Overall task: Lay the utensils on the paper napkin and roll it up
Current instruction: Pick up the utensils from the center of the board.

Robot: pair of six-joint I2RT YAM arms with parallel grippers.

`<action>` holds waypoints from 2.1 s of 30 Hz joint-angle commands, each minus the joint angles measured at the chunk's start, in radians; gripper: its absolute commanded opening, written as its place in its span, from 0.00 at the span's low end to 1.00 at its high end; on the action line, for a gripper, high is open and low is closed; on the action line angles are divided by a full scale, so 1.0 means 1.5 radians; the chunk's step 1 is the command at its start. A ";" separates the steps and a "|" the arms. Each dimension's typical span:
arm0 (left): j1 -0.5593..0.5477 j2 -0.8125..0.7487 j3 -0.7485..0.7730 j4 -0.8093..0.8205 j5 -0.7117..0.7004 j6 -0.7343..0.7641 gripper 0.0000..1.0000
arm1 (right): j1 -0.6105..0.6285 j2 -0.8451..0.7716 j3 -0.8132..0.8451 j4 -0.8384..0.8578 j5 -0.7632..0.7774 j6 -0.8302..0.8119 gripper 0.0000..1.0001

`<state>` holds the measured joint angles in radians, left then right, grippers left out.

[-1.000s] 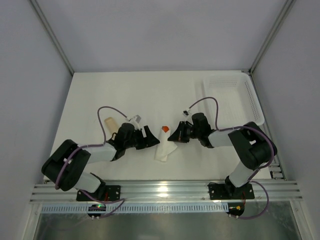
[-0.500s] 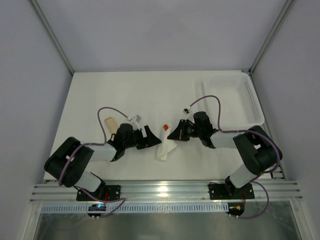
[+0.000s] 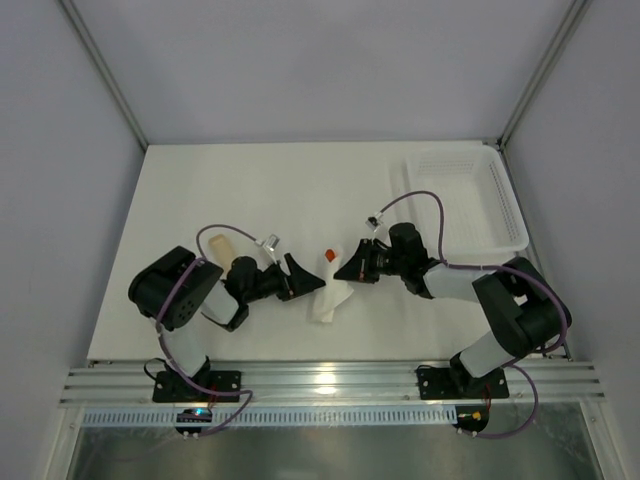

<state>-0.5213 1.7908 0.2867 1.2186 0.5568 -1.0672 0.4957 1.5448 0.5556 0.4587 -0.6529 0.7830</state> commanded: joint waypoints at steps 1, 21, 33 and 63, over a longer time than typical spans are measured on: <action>0.002 0.008 -0.010 0.066 0.018 -0.007 0.87 | 0.002 -0.025 -0.001 0.014 -0.021 0.006 0.03; -0.047 -0.007 0.041 0.047 0.036 -0.027 0.82 | 0.015 -0.019 0.024 0.016 -0.036 0.015 0.04; -0.047 -0.058 0.013 0.009 0.029 -0.014 0.71 | 0.016 -0.041 0.026 -0.001 -0.023 0.007 0.04; -0.046 0.031 -0.002 0.217 0.075 -0.093 0.79 | 0.015 -0.103 0.038 -0.009 -0.045 0.007 0.04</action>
<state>-0.5888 1.8416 0.3016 1.2976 0.6491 -1.2037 0.5144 1.4246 0.5697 0.3847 -0.6956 0.7921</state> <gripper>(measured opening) 0.797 0.037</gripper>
